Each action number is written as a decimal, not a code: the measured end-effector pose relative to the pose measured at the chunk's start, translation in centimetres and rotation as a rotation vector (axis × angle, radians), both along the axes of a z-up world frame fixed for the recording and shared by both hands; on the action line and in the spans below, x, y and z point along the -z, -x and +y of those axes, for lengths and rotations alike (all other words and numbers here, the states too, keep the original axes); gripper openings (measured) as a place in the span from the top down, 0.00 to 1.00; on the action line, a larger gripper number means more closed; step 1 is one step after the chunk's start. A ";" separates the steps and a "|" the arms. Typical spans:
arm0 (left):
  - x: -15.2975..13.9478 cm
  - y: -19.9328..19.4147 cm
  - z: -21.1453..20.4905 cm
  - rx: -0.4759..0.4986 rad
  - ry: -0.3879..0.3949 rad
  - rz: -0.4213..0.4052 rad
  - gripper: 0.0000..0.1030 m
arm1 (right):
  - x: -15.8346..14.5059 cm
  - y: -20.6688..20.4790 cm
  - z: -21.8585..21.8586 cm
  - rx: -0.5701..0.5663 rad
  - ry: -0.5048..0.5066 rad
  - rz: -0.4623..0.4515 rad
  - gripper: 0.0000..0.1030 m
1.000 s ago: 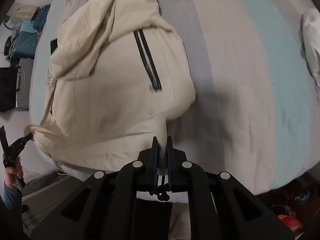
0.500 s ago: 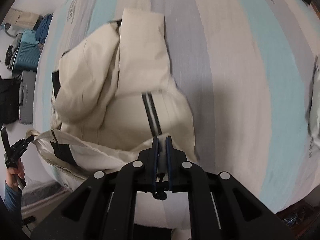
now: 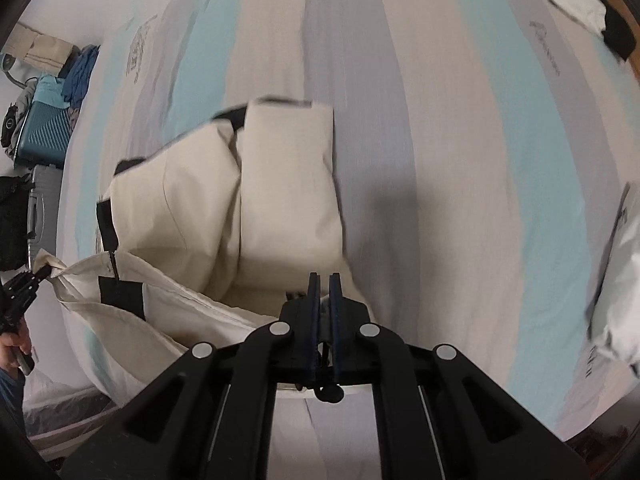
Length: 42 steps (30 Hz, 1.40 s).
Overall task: Fold large clothes
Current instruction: 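Lift the hem and fold it up over the hood with both grippers, then lay the hem down and open both grippers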
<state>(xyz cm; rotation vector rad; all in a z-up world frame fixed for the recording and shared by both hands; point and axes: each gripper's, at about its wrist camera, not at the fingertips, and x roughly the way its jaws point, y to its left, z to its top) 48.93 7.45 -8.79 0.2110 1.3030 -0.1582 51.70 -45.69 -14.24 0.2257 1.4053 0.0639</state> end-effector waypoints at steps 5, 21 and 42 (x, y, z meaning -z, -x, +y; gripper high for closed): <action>-1.5 -3.5 0.6 -0.021 0.017 -0.039 0.91 | -2.6 -3.0 -0.1 0.004 0.029 -0.061 0.99; 6.1 -12.2 1.1 -0.120 0.009 0.011 0.91 | 3.5 -13.0 3.0 -0.029 0.167 -0.047 1.00; 17.4 -18.9 -0.1 -0.222 -0.115 0.069 0.86 | 11.7 -15.3 6.3 -0.029 0.140 -0.015 1.00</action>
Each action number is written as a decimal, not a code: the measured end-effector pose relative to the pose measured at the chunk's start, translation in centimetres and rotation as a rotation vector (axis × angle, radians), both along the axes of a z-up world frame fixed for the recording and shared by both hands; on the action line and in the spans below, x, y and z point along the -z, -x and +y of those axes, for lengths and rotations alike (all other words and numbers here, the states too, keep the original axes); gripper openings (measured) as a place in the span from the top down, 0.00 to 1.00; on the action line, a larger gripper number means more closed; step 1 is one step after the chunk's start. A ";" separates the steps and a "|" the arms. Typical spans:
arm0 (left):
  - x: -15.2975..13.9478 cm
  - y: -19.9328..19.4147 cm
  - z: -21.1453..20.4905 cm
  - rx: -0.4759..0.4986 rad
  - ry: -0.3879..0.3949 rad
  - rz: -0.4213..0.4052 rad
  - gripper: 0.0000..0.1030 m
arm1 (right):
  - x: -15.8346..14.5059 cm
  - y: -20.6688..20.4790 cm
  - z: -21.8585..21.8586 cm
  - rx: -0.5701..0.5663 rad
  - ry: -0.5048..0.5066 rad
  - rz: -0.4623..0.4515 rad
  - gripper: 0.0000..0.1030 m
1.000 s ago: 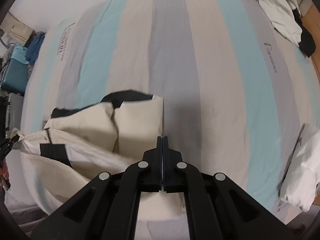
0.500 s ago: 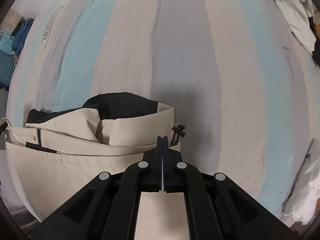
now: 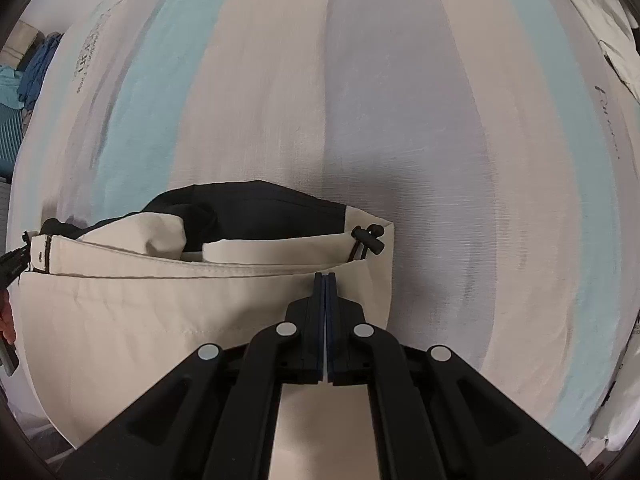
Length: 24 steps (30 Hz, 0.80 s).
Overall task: Fold large clothes
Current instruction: 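Lay the hem down and open both grippers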
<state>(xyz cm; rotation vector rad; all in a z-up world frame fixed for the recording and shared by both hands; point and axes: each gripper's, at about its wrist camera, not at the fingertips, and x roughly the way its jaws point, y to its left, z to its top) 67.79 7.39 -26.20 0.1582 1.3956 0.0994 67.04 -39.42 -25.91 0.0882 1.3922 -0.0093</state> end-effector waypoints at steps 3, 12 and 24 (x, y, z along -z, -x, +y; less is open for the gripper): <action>0.0 0.1 -0.3 -0.001 -0.011 -0.015 0.81 | -0.1 0.1 0.0 0.000 0.010 -0.007 1.00; -2.5 2.7 2.2 -0.080 0.063 -0.076 0.31 | -1.1 2.0 0.2 0.002 0.010 -0.048 0.98; -6.9 9.7 3.1 -0.099 0.209 -0.182 0.10 | -5.5 7.2 3.7 -0.059 -0.030 -0.190 0.53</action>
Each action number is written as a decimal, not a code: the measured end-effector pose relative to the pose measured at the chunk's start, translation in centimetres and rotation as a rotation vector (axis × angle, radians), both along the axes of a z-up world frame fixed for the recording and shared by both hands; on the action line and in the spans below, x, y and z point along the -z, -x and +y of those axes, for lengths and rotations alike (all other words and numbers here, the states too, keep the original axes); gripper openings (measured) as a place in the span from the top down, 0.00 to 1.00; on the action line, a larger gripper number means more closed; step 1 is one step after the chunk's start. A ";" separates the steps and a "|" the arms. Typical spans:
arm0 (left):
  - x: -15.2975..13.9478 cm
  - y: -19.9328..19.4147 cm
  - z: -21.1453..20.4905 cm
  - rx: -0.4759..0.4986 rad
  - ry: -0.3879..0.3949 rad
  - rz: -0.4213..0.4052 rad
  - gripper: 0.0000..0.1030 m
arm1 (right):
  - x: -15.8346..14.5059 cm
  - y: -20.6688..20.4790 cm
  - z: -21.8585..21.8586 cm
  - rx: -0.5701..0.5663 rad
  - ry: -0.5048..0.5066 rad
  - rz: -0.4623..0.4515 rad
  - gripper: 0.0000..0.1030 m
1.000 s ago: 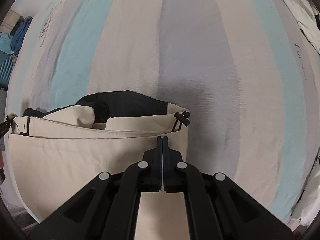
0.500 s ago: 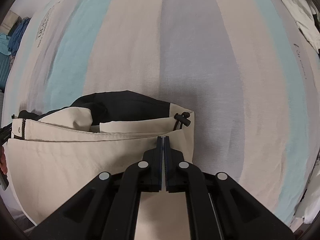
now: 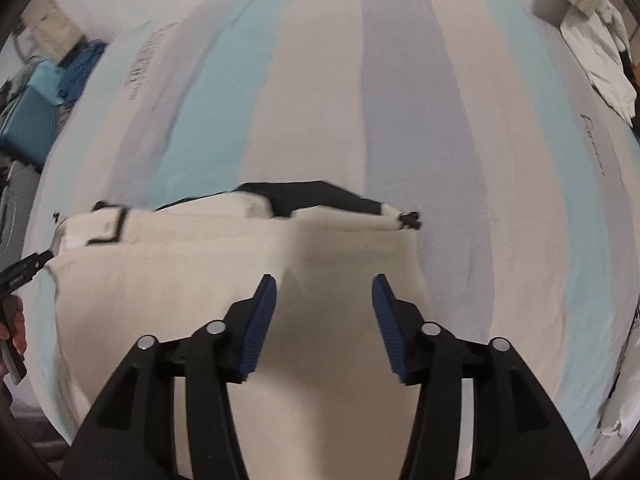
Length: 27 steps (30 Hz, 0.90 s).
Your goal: Fold large clothes
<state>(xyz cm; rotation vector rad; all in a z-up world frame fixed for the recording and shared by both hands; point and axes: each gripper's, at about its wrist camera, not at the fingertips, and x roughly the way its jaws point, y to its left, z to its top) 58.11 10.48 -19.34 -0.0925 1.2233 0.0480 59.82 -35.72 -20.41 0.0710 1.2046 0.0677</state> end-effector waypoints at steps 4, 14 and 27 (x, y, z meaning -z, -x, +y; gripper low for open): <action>-1.6 1.8 0.3 -0.001 0.046 -0.037 0.07 | -0.5 2.8 2.1 -0.024 -0.029 -0.003 0.53; -0.7 5.4 -1.4 0.109 0.105 0.061 0.06 | -0.3 6.6 9.3 -0.117 -0.118 0.017 0.53; 1.6 6.4 1.6 0.167 0.136 0.130 0.06 | 2.4 5.8 14.5 -0.139 -0.032 0.117 0.52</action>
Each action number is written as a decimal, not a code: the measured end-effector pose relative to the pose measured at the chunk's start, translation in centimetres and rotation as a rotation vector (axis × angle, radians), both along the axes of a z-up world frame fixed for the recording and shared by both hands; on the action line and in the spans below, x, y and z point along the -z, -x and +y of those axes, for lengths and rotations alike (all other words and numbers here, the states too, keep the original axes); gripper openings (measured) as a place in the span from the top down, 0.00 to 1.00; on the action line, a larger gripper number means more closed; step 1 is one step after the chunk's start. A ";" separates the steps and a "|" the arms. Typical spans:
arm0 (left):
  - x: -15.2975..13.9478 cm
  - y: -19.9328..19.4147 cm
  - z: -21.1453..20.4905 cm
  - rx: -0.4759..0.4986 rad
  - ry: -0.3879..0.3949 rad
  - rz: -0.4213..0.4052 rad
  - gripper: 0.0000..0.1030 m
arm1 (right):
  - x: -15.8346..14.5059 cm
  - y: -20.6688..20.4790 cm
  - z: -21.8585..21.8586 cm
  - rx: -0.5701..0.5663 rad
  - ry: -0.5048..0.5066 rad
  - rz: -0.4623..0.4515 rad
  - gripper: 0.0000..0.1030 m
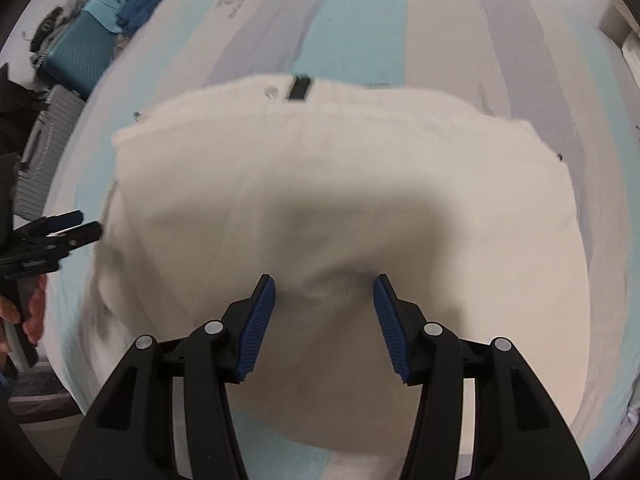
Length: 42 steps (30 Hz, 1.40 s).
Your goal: Fold large clothes
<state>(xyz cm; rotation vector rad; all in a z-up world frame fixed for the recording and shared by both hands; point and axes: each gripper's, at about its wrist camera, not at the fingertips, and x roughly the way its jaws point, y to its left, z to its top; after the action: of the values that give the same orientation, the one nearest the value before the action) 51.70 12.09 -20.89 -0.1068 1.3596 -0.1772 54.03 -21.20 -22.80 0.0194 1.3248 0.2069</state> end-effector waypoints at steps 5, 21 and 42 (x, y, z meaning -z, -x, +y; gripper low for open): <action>1.5 0.1 1.2 0.033 0.041 0.044 0.06 | 2.5 -0.3 0.2 0.034 0.038 0.031 0.46; 5.4 -1.8 0.0 0.138 0.168 0.108 0.05 | 5.0 -0.6 0.7 0.097 0.085 0.055 0.42; 6.0 -1.3 -4.6 0.165 0.251 0.108 0.51 | 5.9 0.3 0.1 0.109 0.100 0.046 0.42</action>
<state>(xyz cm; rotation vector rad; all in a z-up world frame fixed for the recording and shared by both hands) 53.00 7.49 -26.93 -0.2166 1.4493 -0.4869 53.77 -21.12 -28.66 0.0116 1.3744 0.0472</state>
